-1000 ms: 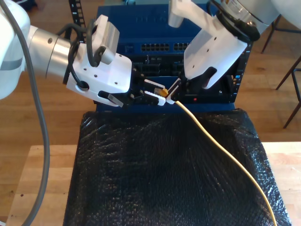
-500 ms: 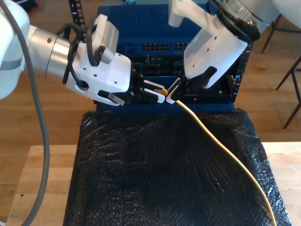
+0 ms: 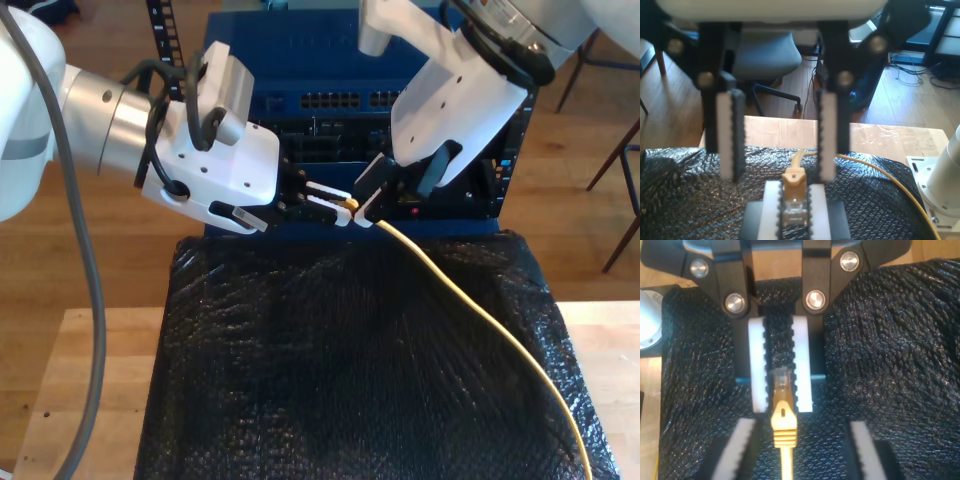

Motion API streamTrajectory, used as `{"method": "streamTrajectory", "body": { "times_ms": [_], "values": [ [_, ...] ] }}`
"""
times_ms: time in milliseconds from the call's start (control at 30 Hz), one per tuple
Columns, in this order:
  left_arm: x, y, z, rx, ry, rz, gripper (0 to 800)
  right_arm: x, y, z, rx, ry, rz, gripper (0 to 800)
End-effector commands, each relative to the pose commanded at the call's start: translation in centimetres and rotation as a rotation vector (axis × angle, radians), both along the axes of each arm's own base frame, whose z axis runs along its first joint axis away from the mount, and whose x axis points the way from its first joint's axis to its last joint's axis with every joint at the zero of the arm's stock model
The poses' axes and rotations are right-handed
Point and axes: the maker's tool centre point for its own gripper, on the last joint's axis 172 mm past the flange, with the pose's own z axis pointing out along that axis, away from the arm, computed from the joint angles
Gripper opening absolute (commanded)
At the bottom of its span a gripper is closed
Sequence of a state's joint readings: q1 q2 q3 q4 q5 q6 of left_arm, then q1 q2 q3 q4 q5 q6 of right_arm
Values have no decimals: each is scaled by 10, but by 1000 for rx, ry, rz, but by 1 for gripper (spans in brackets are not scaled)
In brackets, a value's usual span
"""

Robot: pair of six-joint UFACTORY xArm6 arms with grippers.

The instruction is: Grab the cable and plug it in

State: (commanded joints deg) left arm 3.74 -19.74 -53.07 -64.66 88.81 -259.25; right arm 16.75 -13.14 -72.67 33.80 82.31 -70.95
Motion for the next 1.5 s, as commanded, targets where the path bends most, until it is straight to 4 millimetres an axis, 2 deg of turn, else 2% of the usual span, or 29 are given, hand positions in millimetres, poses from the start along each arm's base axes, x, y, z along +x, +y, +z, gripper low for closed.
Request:
{"method": "streamTrajectory", "body": {
  "times_ms": [67,200,300,367,667,833,1033,1200,1333,1500],
  "values": [
    [0,0,0,1,2,3,3,0,-2,2,0,-7,0,526],
    [2,-2,6,-22,3,11,5,0,-2,8,6,-31,13,557],
    [4,-4,12,-44,9,18,3,0,-2,14,12,-65,46,664],
    [5,-6,14,-55,18,23,3,3,-2,22,18,-106,80,800],
    [6,-5,15,-58,60,42,3,0,-3,43,40,-255,232,800],
    [7,-7,18,-72,94,58,3,0,-5,45,40,-278,251,800],
    [8,-12,31,-122,106,63,3,0,-6,49,42,-293,259,800],
    [13,-7,27,-128,126,74,3,1,-12,53,40,-309,250,800],
    [13,-3,22,-137,157,74,3,7,-22,66,42,-354,213,800],
    [17,3,19,-170,225,84,3,7,-24,78,45,-408,213,800]
  ]
}}
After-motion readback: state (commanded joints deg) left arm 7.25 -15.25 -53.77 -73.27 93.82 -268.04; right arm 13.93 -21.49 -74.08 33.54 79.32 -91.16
